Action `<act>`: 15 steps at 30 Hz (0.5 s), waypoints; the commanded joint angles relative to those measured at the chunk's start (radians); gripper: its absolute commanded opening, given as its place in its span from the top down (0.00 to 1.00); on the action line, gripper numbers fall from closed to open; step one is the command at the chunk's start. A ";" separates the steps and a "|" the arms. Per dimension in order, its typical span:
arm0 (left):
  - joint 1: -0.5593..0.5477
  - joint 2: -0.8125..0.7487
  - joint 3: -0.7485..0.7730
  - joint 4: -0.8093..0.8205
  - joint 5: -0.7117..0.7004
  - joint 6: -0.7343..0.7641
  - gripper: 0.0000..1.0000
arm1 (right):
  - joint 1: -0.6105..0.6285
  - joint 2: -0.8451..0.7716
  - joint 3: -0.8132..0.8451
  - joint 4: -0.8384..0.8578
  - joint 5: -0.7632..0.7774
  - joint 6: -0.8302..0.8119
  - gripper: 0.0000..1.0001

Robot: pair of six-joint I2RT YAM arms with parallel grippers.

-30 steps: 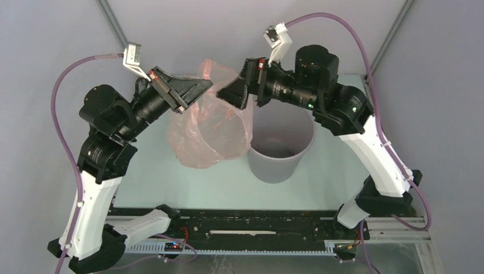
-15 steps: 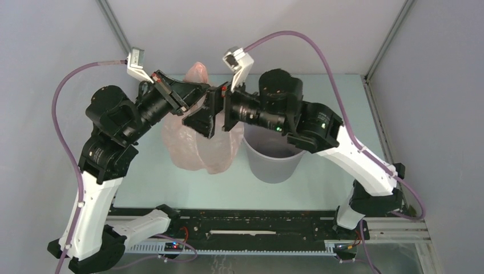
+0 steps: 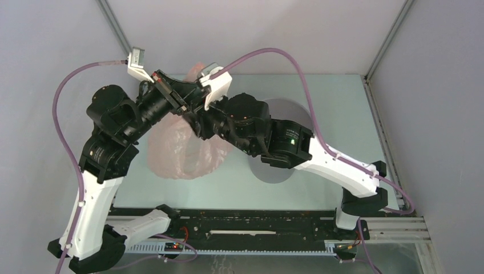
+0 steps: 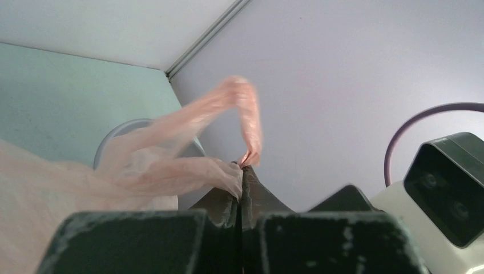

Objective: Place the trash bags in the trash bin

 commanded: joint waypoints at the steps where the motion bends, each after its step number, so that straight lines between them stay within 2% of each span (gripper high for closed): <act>1: 0.005 -0.012 0.033 0.045 0.038 0.012 0.97 | 0.005 -0.028 -0.037 0.138 0.034 -0.057 0.90; 2: 0.014 -0.013 0.046 0.050 0.067 0.040 0.88 | -0.001 -0.036 -0.048 0.145 0.005 -0.049 1.00; 5: 0.031 -0.034 0.091 0.038 0.136 0.161 0.43 | -0.012 -0.091 -0.125 0.199 -0.077 -0.038 1.00; 6: 0.031 -0.048 0.094 0.031 0.137 0.194 0.30 | -0.017 -0.117 -0.162 0.231 -0.089 -0.028 1.00; 7: 0.031 -0.067 0.088 0.025 0.135 0.217 0.22 | -0.031 -0.140 -0.197 0.258 -0.109 -0.007 1.00; 10: 0.032 -0.121 0.048 0.026 0.157 0.260 0.02 | -0.092 -0.173 -0.235 0.273 -0.185 0.081 1.00; 15: 0.031 -0.192 0.007 -0.033 0.153 0.288 0.00 | -0.187 -0.143 -0.140 0.171 -0.277 0.169 1.00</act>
